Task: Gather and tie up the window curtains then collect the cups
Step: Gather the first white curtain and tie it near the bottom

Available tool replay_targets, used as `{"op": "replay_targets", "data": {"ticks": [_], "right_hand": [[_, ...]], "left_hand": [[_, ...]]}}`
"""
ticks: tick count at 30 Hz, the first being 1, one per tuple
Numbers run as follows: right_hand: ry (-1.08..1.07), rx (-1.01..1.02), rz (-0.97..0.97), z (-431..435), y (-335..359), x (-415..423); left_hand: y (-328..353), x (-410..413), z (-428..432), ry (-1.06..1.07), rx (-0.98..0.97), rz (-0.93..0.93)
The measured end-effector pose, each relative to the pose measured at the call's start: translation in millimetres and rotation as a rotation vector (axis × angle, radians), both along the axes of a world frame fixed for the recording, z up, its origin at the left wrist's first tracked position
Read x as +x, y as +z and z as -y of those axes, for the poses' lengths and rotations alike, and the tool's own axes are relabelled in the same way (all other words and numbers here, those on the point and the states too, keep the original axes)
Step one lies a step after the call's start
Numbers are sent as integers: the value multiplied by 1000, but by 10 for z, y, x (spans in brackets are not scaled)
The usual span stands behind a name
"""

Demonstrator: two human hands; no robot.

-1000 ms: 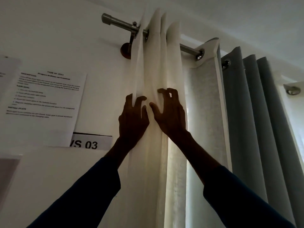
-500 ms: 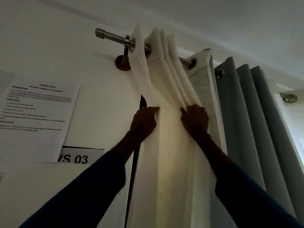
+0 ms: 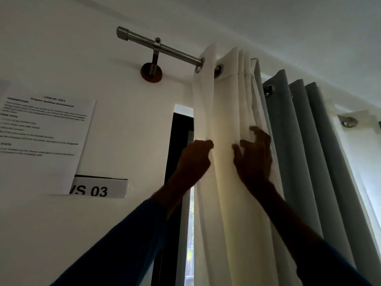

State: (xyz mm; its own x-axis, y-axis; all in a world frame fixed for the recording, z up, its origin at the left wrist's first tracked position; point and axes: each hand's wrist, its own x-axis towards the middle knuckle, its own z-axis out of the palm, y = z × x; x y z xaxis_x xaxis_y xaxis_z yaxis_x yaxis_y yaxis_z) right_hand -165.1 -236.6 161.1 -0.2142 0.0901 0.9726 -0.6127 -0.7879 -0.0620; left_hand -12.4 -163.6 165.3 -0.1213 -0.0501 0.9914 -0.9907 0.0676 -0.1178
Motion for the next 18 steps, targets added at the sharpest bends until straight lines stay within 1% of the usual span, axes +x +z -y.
{"op": "replay_targets", "data": {"ticks": [2, 5, 9, 14, 18], "right_hand": [[-82, -116, -10, -137, -46, 119], [-98, -160, -56, -317, -139, 323], [-23, -109, -93, -479, -303, 560], [87, -84, -105, -781, -684, 712], [235, 46, -87, -882, -1048, 722]], "left_hand": [[-37, 150, -166, -10, -34, -22], [-79, 283, -433, -84, -23, -4], [-230, 422, -685, -124, 29, 55], [-508, 408, -952, -138, 213, 113], [-792, 481, -998, -195, 309, 140]]}}
